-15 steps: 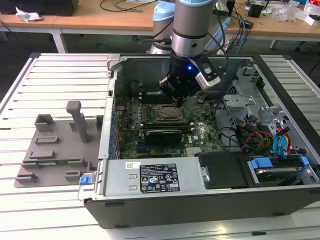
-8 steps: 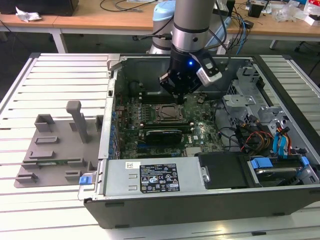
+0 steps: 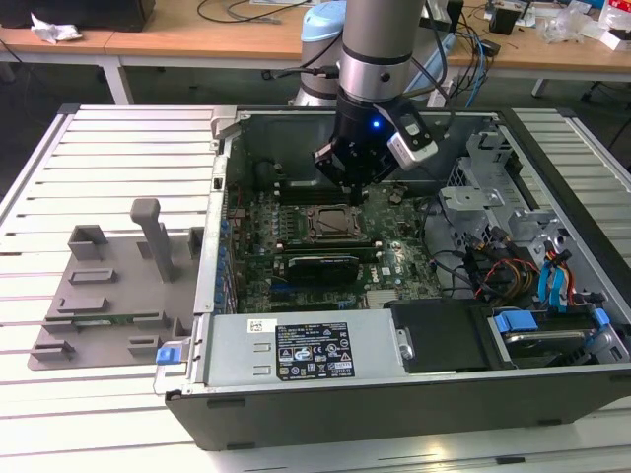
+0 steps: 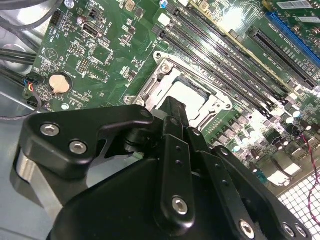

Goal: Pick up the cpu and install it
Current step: 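Install the second cpu locking lever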

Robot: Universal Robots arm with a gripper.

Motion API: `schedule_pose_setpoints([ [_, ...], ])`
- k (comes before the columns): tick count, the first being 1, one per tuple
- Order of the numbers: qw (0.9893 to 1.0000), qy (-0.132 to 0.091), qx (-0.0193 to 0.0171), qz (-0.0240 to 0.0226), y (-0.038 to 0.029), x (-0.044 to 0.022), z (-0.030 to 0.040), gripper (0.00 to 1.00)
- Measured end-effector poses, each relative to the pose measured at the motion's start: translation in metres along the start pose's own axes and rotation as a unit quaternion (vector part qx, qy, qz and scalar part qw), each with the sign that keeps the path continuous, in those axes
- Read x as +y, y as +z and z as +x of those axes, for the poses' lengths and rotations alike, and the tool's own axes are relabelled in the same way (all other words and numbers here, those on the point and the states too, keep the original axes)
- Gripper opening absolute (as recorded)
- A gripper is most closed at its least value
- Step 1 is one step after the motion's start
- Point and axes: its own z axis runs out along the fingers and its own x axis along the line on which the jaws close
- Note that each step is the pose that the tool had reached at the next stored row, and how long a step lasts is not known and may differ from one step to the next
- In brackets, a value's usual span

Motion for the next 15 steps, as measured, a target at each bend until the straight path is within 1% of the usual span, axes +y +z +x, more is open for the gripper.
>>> schedule_pose_setpoints([
  [4,1.0000,0.000,0.0000,0.0000,0.0000,-0.0003,0.0000,0.11],
  [5,1.0000,0.000,0.0000,0.0000,0.0000,-0.0013,0.0001,0.11],
  [6,1.0000,0.000,-0.0001,-0.0004,0.0001,-0.0051,0.0005,0.11],
  [7,1.0000,0.000,-0.0001,-0.0008,0.0002,-0.0108,0.0011,0.11],
  [9,1.0000,0.000,-0.0002,-0.0016,0.0003,-0.0161,0.0016,0.11],
  [11,1.0000,0.000,-0.0002,-0.0018,0.0004,-0.0183,0.0018,0.11],
  [13,1.0000,0.000,-0.0003,-0.0026,0.0005,-0.0233,0.0023,0.11],
  [14,1.0000,0.000,-0.0003,-0.0033,0.0005,-0.0268,0.0026,0.11],
  [15,1.0000,0.000,-0.0005,-0.0046,0.0006,-0.0324,0.0032,0.11],
])
